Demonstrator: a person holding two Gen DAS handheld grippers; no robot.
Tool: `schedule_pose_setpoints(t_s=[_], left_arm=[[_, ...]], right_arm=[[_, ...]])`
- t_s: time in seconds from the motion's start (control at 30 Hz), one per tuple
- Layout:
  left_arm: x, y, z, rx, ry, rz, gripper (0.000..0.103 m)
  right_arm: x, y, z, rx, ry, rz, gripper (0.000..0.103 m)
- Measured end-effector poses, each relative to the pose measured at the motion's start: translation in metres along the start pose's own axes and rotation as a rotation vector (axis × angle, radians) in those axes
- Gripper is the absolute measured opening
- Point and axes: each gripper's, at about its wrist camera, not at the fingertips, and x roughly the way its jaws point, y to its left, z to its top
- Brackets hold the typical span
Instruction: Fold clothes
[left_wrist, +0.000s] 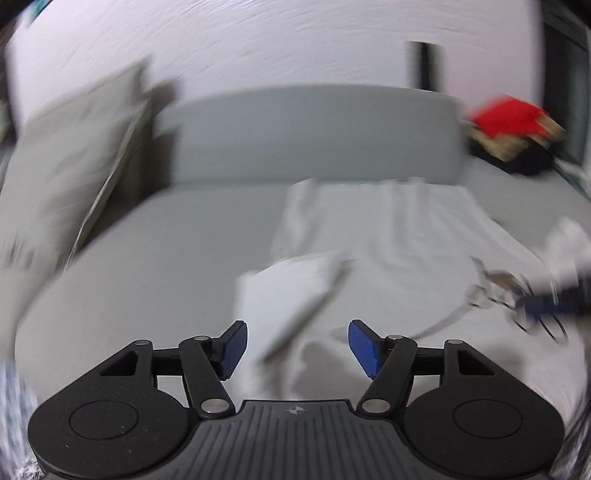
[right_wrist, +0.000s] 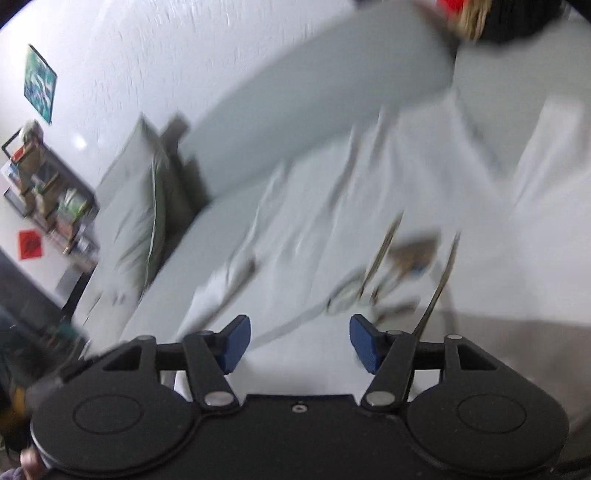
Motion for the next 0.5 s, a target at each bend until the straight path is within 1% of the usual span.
schedule_pose_setpoints(t_s=[0.03,0.07,0.1,0.17,0.2,0.3,0.4,0.43,0.5], left_arm=[[0.004,0.015,0.003,-0.054,0.02,0.003,0.063],[0.009,0.03,0.007,-0.098,0.037,-0.003,0.063],[0.015,0.043,0.011,-0.13,0.052,-0.007,0.063],[0.032,0.062,0.02,-0.153,0.08,-0.011,0.064],[0.043,0.071,0.025,-0.168,0.102,-0.023,0.062],[0.08,0.092,0.036,-0.252,0.18,-0.121,0.06],[0.112,0.099,0.039,-0.353,0.232,-0.211,0.059],[0.121,0.101,0.04,-0.382,0.248,-0.229,0.059],[0.133,0.101,0.039,-0.417,0.259,-0.238,0.057]], right_arm=[[0.008,-0.004,-0.002,0.016,0.034,0.006,0.045],[0.01,-0.008,-0.003,0.028,0.041,0.01,0.042],[0.008,-0.01,-0.003,0.037,0.037,0.02,0.042],[0.005,-0.014,-0.003,0.055,0.028,0.041,0.042],[0.005,-0.014,-0.005,0.064,0.028,0.05,0.042],[0.005,-0.019,-0.005,0.107,0.022,0.072,0.043],[0.01,-0.026,-0.004,0.153,0.011,0.087,0.043],[0.011,-0.027,-0.003,0.166,0.008,0.092,0.043],[0.013,-0.029,-0.002,0.182,0.004,0.098,0.043]])
